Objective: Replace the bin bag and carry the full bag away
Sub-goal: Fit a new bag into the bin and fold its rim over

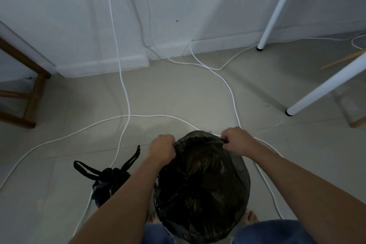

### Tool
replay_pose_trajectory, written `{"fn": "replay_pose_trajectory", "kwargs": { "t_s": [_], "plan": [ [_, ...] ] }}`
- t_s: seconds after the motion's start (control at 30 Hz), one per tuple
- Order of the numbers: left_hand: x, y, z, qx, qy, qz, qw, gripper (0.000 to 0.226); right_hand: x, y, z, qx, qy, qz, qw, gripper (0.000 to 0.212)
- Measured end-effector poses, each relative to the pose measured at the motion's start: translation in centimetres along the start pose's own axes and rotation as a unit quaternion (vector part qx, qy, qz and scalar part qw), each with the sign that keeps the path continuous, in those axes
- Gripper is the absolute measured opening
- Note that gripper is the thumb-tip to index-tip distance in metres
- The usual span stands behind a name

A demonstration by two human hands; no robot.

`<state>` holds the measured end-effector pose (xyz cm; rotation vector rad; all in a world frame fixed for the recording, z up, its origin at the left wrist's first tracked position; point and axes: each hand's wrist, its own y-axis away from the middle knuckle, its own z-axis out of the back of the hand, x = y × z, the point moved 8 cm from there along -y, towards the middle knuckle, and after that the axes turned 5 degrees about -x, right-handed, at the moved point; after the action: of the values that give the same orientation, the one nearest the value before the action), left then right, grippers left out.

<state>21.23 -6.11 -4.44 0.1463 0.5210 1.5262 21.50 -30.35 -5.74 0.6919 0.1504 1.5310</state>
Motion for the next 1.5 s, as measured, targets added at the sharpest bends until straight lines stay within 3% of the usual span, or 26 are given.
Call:
{"fn": "replay_pose_trajectory", "kwargs": {
  "t_s": [0.17, 0.37, 0.57, 0.7, 0.8, 1.07, 1.37, 1.5],
  "plan": [
    [0.4, -0.7, 0.0, 0.000, 0.002, 0.017, 1.000, 0.023, 0.7, -1.2, 1.5, -0.039, -0.016, 0.021, 0.999, 0.022],
    [-0.8, -2.0, 0.5, -0.037, 0.103, -0.007, 0.994, 0.051, 1.9, -1.2, 2.3, -0.082, -0.086, 0.030, 0.992, 0.044],
    [-2.1, -2.4, 0.3, -0.088, 0.109, -0.036, 0.989, 0.018, 2.2, -1.4, 1.8, -0.131, -0.073, 0.041, 0.988, 0.016],
    [-1.6, -2.2, 0.5, -0.120, 0.155, -0.052, 0.979, 0.013, 1.5, -1.6, 2.4, -0.148, -0.121, 0.044, 0.981, 0.011],
    [-1.1, -2.2, 0.9, -0.131, 0.207, -0.050, 0.968, 0.010, 1.1, -1.7, 2.5, -0.130, -0.147, 0.054, 0.979, 0.011],
    [0.3, -3.7, -0.2, -0.031, 0.330, 0.029, 0.943, 0.011, -0.5, -3.5, 1.5, -0.034, -0.245, 0.007, 0.969, 0.009],
    [0.9, -4.2, -2.0, 0.041, 0.443, 0.115, 0.888, 0.010, -1.6, -3.8, -0.4, 0.046, -0.489, -0.071, 0.868, 0.017],
    [1.0, -4.2, -2.4, 0.067, 0.505, 0.119, 0.852, 0.016, -1.4, -3.7, -1.6, 0.100, -0.501, -0.110, 0.852, 0.022]
  ]
}}
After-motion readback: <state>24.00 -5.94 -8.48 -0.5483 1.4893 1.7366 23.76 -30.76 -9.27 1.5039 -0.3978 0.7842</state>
